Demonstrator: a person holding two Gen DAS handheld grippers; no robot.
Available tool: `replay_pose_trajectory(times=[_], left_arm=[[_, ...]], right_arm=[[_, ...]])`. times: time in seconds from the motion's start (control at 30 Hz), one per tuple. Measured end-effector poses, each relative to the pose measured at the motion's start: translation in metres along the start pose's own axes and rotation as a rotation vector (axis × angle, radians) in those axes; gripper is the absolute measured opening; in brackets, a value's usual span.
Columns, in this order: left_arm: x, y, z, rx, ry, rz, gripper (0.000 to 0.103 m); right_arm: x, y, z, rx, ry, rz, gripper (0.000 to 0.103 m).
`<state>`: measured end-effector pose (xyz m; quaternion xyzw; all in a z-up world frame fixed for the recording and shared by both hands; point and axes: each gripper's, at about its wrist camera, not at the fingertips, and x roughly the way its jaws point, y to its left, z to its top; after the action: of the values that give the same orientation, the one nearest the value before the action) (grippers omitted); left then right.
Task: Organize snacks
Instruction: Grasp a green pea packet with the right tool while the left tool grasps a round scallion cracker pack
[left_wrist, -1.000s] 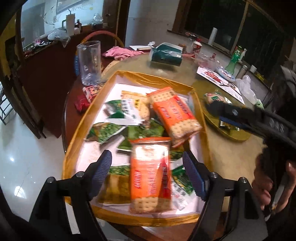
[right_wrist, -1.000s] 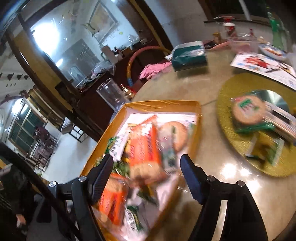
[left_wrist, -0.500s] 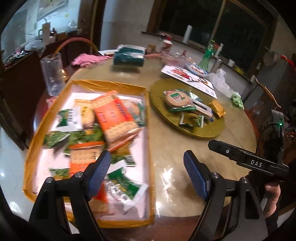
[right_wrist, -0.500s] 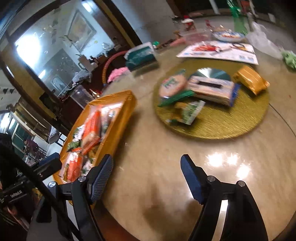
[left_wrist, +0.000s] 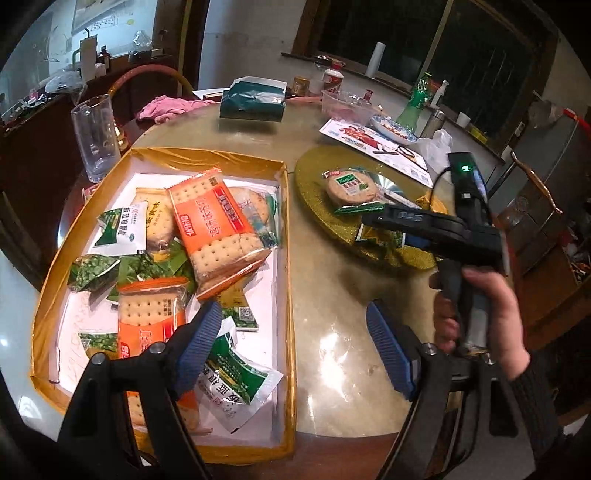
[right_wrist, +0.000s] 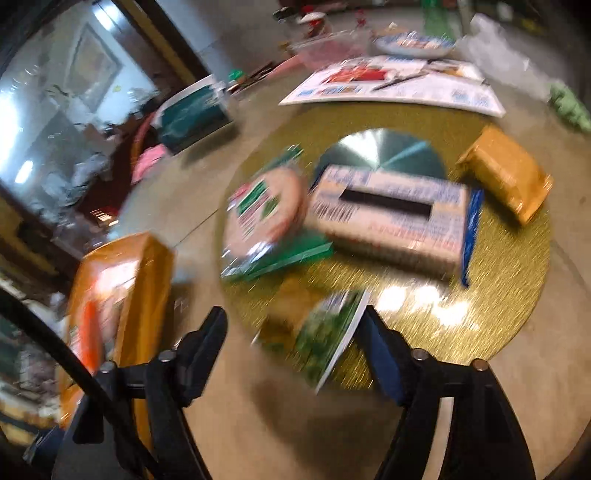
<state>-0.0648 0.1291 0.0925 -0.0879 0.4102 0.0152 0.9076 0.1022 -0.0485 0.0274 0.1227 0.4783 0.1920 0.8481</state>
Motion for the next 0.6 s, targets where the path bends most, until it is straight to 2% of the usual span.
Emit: replay_pose_trajectory(times=[0.07,0.17,0.27,0.4,0.6], left_arm=[[0.003,-0.002,0.003,0.005,0.004,-0.007,0.081],[0.014,-0.01,0.015,0.015,0.035,-0.041,0.081],[0.032,-0.021,0.034,0.008,0.082,-0.086,0.081],[0.068,-0.045,0.072,0.026,0.13,-0.101,0.081],[0.173,-0.07,0.142,-0.034,0.266,-0.131,0.081]], right_arm=[[-0.002,0.001,-0.002,-0.001,0.004,-0.049,0.043],[-0.012,-0.012,-0.016,0.021,-0.005,-0.035,0.037],[-0.03,-0.034,-0.034,0.036,-0.015,0.004,0.035],[-0.052,-0.063,-0.055,0.078,-0.033,0.043,0.033],[-0.063,-0.092,-0.061,0.093,-0.086,0.128,0.033]])
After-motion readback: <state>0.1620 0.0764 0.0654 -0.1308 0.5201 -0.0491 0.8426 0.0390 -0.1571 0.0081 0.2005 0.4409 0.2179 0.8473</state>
